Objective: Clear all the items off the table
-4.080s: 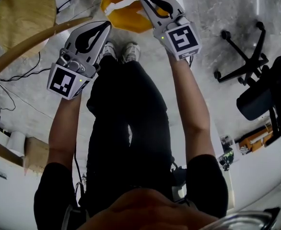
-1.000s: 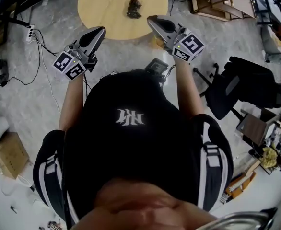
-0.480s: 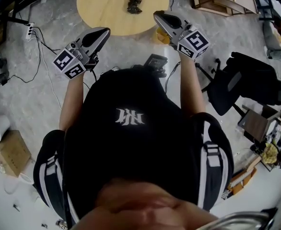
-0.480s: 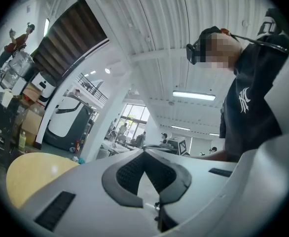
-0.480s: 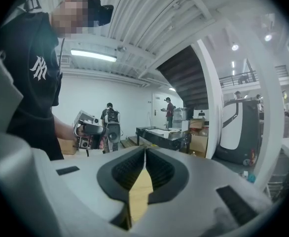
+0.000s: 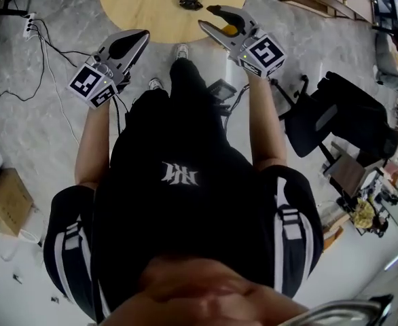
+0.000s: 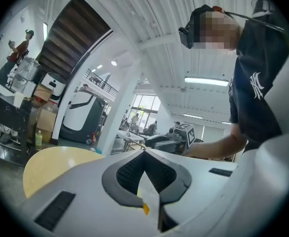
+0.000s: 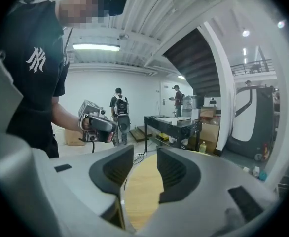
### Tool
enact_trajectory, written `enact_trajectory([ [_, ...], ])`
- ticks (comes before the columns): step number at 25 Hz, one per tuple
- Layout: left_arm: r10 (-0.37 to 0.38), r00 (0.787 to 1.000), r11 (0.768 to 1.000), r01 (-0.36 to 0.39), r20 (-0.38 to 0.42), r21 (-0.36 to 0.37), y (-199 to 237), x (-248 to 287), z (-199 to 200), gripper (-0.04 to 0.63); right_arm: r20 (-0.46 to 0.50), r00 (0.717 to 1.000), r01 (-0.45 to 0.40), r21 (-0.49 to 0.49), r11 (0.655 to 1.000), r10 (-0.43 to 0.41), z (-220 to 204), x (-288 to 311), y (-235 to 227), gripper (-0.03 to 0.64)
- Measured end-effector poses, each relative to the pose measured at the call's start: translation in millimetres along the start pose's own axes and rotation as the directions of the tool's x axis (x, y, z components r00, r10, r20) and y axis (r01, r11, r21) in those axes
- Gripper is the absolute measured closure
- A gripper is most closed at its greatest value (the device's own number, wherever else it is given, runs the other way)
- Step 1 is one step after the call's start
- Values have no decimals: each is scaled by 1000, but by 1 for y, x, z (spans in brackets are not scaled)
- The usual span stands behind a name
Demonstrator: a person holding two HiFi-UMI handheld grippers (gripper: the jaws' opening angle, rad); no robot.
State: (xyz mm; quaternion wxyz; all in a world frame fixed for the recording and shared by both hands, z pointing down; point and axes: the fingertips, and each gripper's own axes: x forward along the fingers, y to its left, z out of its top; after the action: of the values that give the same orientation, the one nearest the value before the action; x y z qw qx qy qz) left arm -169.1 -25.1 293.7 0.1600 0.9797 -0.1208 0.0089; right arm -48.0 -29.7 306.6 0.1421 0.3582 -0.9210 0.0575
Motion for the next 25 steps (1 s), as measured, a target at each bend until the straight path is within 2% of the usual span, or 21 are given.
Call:
enact_trajectory([
  [2, 26, 1000, 1000, -26, -17, -5, 24, 17, -7, 583, -14, 999, -36, 7, 999, 37, -14, 18, -21, 462],
  [4, 56, 998, 998, -56, -40, -4, 48, 36, -18, 583, -21, 997, -68, 23, 997, 69, -33, 37, -46, 367],
  [7, 88, 991, 996, -88, -102, 13, 74, 62, -43, 583, -23, 994, -105, 40, 994, 106, -65, 62, -77, 365],
  [8, 96, 988, 995, -94, -125, 18, 81, 69, -52, 583, -25, 993, -111, 51, 992, 112, -76, 69, -86, 335],
  [9, 102, 985, 995, -100, -141, 22, 89, 78, -60, 583, -28, 993, -113, 64, 992, 115, -88, 76, -96, 254],
  [10, 107, 984, 994, -104, -146, 23, 97, 86, -67, 583, -31, 993, -113, 71, 991, 116, -100, 83, -106, 222],
  [12, 115, 983, 993, -114, -141, 12, 111, 103, -79, 583, -50, 992, -114, 68, 991, 117, -125, 95, -123, 205],
  [13, 121, 983, 993, -122, -140, 4, 117, 109, -85, 583, -66, 991, -113, 66, 991, 117, -139, 101, -129, 96],
  [14, 128, 982, 992, -130, -140, -4, 123, 114, -92, 583, -86, 989, -114, 63, 991, 119, -152, 107, -133, 35],
  [18, 143, 978, 988, -149, -151, -31, 145, 130, -121, 583, -205, 962, -179, 29, 983, 182, -206, 133, -138, 32],
  [20, 137, 975, 990, -140, -173, -7, 151, 140, -138, 583, -258, 943, -218, -1, 976, 210, -229, 144, -138, 32],
  [22, 127, 972, 992, -126, -200, 17, 153, 148, -154, 583, -289, 933, -237, -37, 971, 216, -243, 152, -139, 32],
  [25, 108, 971, 994, -107, -211, 15, 153, 154, -163, 583, -301, 928, -249, -62, 966, 220, -246, 161, -139, 32],
])
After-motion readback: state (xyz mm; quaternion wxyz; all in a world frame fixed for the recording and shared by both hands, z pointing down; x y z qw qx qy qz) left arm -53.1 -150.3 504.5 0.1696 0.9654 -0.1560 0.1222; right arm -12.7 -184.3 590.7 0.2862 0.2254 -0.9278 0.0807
